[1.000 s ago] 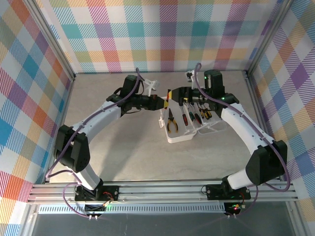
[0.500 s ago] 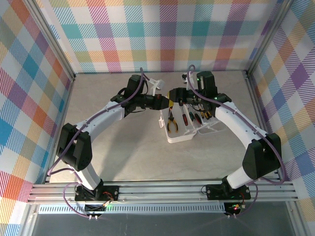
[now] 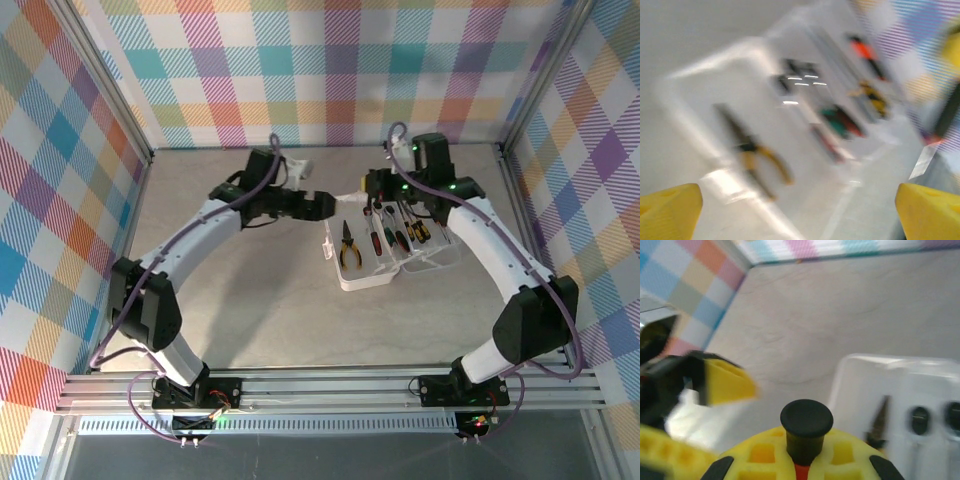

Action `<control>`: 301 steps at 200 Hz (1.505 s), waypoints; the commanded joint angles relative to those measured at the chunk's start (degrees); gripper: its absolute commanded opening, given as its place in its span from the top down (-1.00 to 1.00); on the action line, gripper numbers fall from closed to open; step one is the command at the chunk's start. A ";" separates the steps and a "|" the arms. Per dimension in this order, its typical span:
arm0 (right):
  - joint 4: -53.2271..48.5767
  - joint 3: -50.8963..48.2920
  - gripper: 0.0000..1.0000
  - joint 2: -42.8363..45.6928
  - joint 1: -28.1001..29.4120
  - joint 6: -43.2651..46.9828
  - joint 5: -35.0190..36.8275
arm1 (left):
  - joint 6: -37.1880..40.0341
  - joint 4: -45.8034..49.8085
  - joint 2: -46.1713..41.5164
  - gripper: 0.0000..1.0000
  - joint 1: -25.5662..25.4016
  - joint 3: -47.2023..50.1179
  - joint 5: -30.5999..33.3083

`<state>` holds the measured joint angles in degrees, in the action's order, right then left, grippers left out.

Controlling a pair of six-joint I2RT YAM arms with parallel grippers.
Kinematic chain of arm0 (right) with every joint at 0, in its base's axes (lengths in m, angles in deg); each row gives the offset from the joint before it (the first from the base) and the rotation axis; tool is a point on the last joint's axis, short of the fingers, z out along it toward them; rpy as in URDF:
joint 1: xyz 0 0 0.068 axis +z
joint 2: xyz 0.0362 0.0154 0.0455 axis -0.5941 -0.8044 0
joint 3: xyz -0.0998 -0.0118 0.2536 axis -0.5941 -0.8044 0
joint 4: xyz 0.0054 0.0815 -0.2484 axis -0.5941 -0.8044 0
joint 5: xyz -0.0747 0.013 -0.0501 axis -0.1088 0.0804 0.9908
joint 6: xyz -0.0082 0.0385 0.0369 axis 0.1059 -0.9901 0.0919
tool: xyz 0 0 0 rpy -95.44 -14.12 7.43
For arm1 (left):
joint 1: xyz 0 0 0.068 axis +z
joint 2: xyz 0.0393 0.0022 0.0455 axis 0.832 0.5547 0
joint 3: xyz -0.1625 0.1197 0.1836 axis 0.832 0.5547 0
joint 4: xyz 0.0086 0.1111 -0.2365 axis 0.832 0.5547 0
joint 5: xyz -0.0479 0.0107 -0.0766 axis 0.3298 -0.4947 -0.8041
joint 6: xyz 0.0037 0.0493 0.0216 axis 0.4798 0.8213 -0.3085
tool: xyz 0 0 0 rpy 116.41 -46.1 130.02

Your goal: Pack the tool kit

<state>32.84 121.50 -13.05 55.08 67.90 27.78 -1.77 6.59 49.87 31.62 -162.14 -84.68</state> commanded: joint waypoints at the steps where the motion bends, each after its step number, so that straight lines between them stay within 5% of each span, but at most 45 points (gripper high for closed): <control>1: -13.46 4.14 1.00 2.74 -3.98 11.34 10.87 | 4.79 12.60 -5.92 -0.99 7.37 0.07 17.25; 30: -20.84 7.32 1.00 -0.88 -5.47 18.68 27.92 | 5.32 13.18 -9.49 -0.99 12.50 5.34 22.17; 85: -23.13 9.71 1.00 -8.05 -5.63 25.76 37.22 | 6.53 15.84 -7.62 -0.99 14.19 8.11 28.74; 205: -15.80 3.74 1.00 -12.09 -6.38 25.54 31.85 | 6.10 14.24 -4.66 -0.99 14.93 10.43 27.51; 246: -14.66 2.93 0.48 -12.93 -7.23 24.80 29.78 | 6.04 13.88 -4.64 -0.99 14.93 11.18 26.76; 301: -15.22 3.19 0.11 -8.53 -7.46 23.29 28.60 | 6.11 13.79 -4.25 -0.99 14.93 11.01 26.18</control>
<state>17.32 124.98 -25.53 48.02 92.56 58.06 3.84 20.91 44.89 45.96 -151.46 -57.55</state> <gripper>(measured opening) 0.416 0.996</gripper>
